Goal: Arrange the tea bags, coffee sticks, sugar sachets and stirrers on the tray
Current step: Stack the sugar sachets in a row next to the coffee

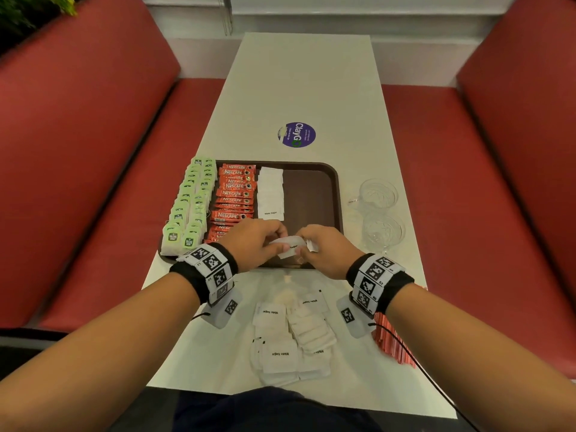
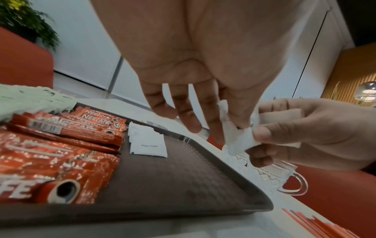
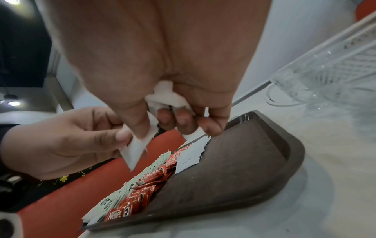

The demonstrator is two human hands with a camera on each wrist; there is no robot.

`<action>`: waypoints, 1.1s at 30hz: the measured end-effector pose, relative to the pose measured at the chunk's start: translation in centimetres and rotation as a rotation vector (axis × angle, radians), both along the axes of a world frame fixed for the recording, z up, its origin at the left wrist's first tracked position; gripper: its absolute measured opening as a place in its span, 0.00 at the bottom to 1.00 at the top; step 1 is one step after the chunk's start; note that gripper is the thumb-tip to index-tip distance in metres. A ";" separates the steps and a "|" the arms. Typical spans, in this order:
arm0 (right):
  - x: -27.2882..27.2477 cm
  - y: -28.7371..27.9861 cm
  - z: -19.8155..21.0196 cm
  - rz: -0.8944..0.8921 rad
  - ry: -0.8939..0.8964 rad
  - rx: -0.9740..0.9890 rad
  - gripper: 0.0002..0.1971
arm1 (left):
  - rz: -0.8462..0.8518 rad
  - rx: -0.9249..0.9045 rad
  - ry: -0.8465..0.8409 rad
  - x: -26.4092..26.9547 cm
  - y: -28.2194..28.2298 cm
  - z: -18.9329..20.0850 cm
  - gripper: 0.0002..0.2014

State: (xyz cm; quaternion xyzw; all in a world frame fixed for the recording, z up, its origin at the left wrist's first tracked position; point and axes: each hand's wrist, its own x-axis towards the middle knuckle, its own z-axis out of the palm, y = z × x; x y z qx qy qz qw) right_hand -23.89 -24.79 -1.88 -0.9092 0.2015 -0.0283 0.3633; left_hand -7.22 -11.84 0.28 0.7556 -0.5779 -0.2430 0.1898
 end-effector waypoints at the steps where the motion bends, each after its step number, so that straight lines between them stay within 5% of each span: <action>1: 0.1 -0.1 0.0 0.006 -0.005 0.009 0.06 | -0.005 0.013 -0.012 0.2 -0.1 -0.1 0.04; 10: 1.0 -1.5 0.1 -0.101 0.053 0.172 0.11 | 0.110 0.041 -0.148 4.4 -3.2 -0.7 0.10; 19: 1.7 -2.9 0.5 -0.163 0.087 0.340 0.04 | 0.092 0.438 -0.371 8.7 -8.2 -2.3 0.17; 33: 1.3 -3.2 0.0 -0.153 0.116 0.358 0.02 | 0.212 0.368 -0.458 6.7 -11.1 -3.5 0.26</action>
